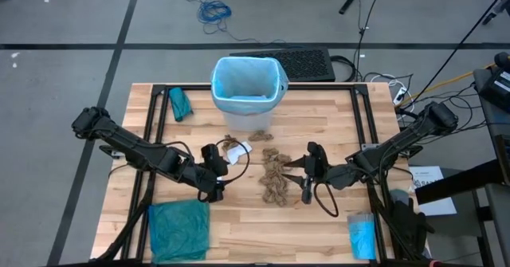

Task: Place trash/remove bag and relplace
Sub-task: Put the white paper into the blue trash bag inside the white trash bin

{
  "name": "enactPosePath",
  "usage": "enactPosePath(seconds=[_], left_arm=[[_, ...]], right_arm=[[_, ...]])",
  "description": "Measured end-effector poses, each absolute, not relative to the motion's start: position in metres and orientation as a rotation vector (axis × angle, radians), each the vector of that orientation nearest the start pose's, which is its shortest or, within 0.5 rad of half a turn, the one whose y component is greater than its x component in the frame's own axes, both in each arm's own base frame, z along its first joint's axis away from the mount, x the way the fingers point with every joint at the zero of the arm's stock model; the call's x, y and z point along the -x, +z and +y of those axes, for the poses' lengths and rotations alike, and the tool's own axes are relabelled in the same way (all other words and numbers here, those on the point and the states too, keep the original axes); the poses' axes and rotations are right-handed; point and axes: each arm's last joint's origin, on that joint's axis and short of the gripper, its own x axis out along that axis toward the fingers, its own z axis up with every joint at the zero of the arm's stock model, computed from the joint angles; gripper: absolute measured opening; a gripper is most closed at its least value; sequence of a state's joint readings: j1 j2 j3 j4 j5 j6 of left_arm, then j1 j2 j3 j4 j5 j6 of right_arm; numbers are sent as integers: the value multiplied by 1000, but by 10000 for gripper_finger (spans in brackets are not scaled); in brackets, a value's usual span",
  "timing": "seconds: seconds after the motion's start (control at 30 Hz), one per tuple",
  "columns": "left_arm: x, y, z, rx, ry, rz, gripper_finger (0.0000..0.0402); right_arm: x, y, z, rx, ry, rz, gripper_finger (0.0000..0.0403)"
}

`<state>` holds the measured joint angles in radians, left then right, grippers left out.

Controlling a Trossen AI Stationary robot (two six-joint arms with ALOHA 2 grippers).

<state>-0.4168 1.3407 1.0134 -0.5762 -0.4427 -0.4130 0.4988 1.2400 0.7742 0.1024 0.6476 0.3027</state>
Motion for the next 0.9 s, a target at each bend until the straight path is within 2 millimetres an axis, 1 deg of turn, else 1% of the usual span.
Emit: enactPosePath(seconds=[0.1,0.27,0.5,0.57,0.73,0.8,0.9], left_arm=[[-251,265,-98,80,197,797,283],[-247,262,-105,177,96,878,283],[-228,252,-114,234,168,1021,283],[-225,251,-117,248,184,1019,283],[-225,247,-122,200,222,1003,283],[-227,239,-124,156,252,1029,283],[-234,221,-129,105,276,1094,283]], right_arm=[[-241,264,112,-96,-181,286,134],[-241,263,112,-92,-166,297,134],[-240,262,112,-84,-168,309,134],[-240,262,112,-83,-168,311,134],[-240,261,112,-67,-168,320,134],[-240,260,111,-64,-169,327,134],[-239,260,111,-60,-170,334,134]])
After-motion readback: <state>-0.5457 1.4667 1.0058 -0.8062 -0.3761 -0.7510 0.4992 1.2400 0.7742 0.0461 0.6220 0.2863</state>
